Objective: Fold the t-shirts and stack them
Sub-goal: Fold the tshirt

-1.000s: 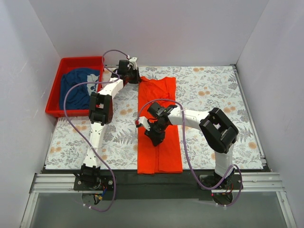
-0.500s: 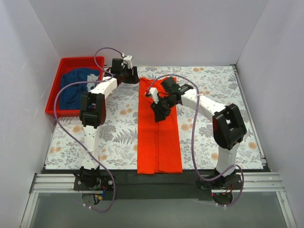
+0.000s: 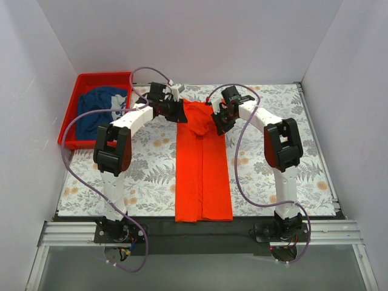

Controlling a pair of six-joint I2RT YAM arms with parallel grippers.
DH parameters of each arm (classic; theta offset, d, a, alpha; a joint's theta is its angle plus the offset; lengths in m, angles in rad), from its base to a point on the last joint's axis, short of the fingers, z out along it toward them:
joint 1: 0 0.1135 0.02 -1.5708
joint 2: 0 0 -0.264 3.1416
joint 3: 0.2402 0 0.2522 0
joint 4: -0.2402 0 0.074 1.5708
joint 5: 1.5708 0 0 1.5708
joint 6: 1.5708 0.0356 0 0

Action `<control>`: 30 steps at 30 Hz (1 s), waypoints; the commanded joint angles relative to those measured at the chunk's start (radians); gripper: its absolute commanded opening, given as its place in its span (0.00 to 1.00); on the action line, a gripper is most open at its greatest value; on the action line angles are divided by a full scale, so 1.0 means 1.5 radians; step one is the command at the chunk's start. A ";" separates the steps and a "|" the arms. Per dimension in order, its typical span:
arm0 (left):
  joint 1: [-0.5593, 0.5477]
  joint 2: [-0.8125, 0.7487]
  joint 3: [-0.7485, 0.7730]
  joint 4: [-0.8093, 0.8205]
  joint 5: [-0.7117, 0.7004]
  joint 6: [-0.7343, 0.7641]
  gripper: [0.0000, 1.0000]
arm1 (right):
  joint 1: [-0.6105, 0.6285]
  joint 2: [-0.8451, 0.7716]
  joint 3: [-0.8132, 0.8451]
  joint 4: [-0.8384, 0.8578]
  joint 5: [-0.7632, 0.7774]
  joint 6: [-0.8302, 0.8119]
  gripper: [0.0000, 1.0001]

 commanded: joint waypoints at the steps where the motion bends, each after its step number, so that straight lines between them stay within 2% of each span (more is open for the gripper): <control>1: -0.005 0.004 -0.030 -0.050 0.012 -0.020 0.16 | 0.006 0.012 0.018 -0.010 0.041 -0.001 0.10; 8: -0.009 0.056 -0.029 -0.050 -0.043 -0.021 0.11 | 0.004 0.065 0.038 0.001 0.089 -0.005 0.09; 12: 0.003 0.121 0.031 -0.050 -0.086 -0.020 0.09 | -0.004 0.113 0.077 0.025 0.117 0.005 0.08; 16: 0.031 0.191 0.143 -0.071 -0.075 -0.024 0.09 | -0.024 0.156 0.146 0.031 0.118 0.006 0.08; 20: 0.041 0.243 0.212 -0.077 -0.070 -0.020 0.09 | -0.030 0.193 0.197 0.034 0.124 -0.005 0.09; 27: 0.044 0.286 0.293 -0.083 -0.031 -0.030 0.16 | -0.041 0.241 0.304 0.044 0.142 -0.020 0.11; 30: 0.045 0.265 0.304 -0.085 -0.034 -0.032 0.25 | -0.041 0.206 0.311 0.043 0.131 -0.022 0.15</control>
